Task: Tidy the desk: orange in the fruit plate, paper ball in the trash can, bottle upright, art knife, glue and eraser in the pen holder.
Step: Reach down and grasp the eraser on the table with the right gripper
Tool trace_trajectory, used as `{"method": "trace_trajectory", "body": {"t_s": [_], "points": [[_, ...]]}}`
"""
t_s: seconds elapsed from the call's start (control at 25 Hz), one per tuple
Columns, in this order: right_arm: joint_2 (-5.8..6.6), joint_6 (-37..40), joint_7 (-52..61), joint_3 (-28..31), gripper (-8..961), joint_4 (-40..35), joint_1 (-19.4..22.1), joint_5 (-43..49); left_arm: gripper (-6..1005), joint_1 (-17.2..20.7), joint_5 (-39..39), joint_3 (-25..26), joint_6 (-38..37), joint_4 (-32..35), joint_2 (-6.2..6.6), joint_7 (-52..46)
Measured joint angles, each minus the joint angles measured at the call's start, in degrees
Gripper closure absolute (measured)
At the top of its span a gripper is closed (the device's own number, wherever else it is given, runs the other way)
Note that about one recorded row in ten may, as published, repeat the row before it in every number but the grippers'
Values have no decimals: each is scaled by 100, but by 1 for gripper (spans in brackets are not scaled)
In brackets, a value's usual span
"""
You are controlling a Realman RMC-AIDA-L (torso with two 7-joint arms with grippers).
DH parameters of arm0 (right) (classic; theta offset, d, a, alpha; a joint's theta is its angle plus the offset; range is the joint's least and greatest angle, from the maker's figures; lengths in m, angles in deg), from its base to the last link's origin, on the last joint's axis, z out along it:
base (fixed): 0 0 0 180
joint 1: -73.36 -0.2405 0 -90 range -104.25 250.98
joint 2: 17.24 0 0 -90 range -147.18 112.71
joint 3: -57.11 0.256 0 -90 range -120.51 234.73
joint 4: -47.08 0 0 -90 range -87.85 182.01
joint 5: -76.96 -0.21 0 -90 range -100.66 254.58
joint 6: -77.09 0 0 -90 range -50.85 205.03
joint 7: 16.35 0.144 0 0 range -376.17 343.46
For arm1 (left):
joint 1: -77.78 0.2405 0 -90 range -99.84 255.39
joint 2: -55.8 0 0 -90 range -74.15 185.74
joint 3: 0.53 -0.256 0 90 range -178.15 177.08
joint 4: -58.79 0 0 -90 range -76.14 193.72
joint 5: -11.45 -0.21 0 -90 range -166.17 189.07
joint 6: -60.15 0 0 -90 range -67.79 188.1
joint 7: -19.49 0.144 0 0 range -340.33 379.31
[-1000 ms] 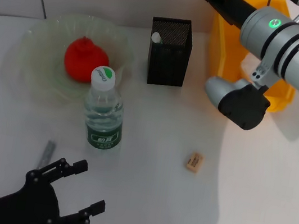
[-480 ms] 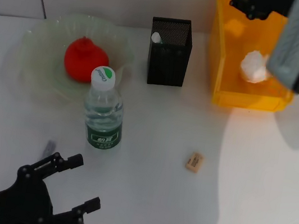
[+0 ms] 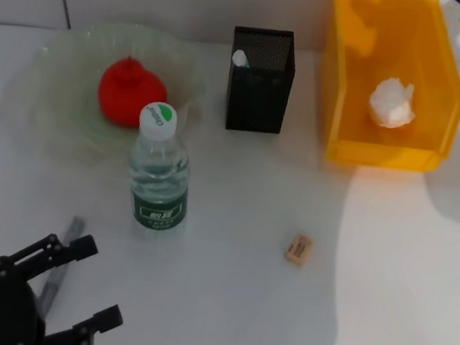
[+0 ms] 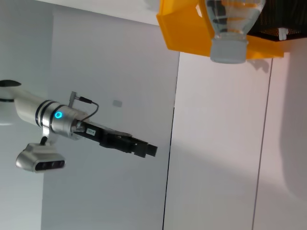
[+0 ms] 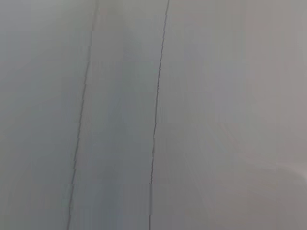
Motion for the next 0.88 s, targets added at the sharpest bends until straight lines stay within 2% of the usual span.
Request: {"method": "trace_trajectory", "body": {"t_s": [0.08, 0.16, 0.2, 0.24, 0.32, 0.36, 0.4, 0.44, 0.48, 0.52, 0.64, 0.68, 0.72, 0.84, 0.88], "points": [[136, 634, 224, 459, 350, 817, -197, -28, 186, 53, -13, 6, -15, -19, 28, -60], [370, 969, 755, 617, 349, 1310, -344, 145, 186, 62, -16, 4, -16, -17, 29, -60], [654, 1121, 1487, 506, 349, 1439, -518, 611, 186, 70, -18, 4, -17, -16, 30, -61], [654, 1121, 1487, 506, 349, 1439, -518, 611, 186, 70, -18, 4, -17, -16, 30, -61], [876, 1298, 2005, 282, 349, 1245, -750, 1213, 186, 103, -22, 1, -35, -9, 31, -63], [933, 1409, 2172, 224, 348, 1055, -859, 1515, 186, 105, -24, -1, -38, -7, 30, -64], [989, 1631, 2514, 177, 348, 593, -1160, 2142, 186, 100, -22, 0, -38, -10, 32, -65], [989, 1631, 2514, 177, 348, 593, -1160, 2142, 186, 100, -22, 0, -38, -10, 32, -65], [1039, 1962, 2829, 171, 348, 28, -1560, 2926, 186, 86, -24, -1, -39, -28, 31, -68], [1039, 1962, 2829, 171, 348, 28, -1560, 2926, 186, 86, -24, -1, -39, -28, 31, -68], [1119, 2400, 2911, 154, 347, -744, -2129, 3920, 186, 87, -23, -3, -24, -35, 17, -71], [1163, 2633, 2862, 31, 347, -1099, -2506, 4471, 186, 92, -23, -4, -11, -39, 6, -74], [1163, 2633, 2862, 31, 347, -1099, -2506, 4471, 186, 96, -22, -6, 16, -48, -15, -88], [1208, 2843, 2707, -532, 346, -1305, -3096, 5199, 186, 105, -5, -6, 64, -58, -49, -115], [1194, 2880, 2583, -942, 346, -1269, -3478, 5721, 186, 111, -1, -6, 106, -59, -94, -121]]}}
